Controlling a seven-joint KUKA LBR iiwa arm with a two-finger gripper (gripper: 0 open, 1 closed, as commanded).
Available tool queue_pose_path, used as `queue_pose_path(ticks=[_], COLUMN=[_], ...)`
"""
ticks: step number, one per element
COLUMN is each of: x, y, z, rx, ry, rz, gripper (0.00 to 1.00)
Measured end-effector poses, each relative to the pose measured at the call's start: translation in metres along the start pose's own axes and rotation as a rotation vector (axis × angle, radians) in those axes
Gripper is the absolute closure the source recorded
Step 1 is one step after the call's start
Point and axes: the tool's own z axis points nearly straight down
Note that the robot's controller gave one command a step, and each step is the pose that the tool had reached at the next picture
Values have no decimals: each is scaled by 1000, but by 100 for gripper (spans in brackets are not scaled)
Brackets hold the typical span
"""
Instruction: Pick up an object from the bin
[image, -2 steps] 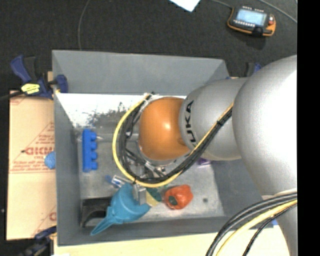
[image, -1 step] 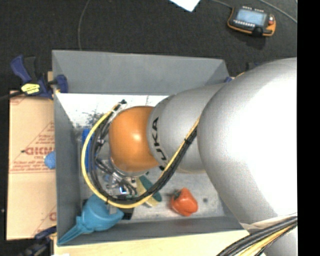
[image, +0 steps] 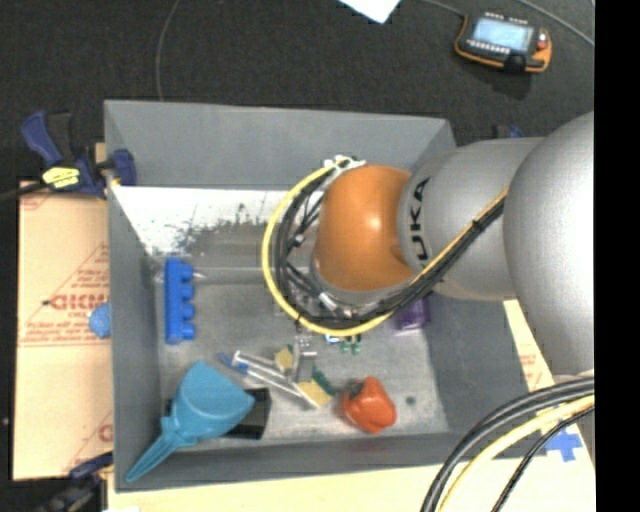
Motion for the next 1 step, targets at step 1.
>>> queue_pose_path(ticks=[1], x=[32], y=[43], z=[22], rx=[6], ry=[1], rz=[-74], gripper=[0])
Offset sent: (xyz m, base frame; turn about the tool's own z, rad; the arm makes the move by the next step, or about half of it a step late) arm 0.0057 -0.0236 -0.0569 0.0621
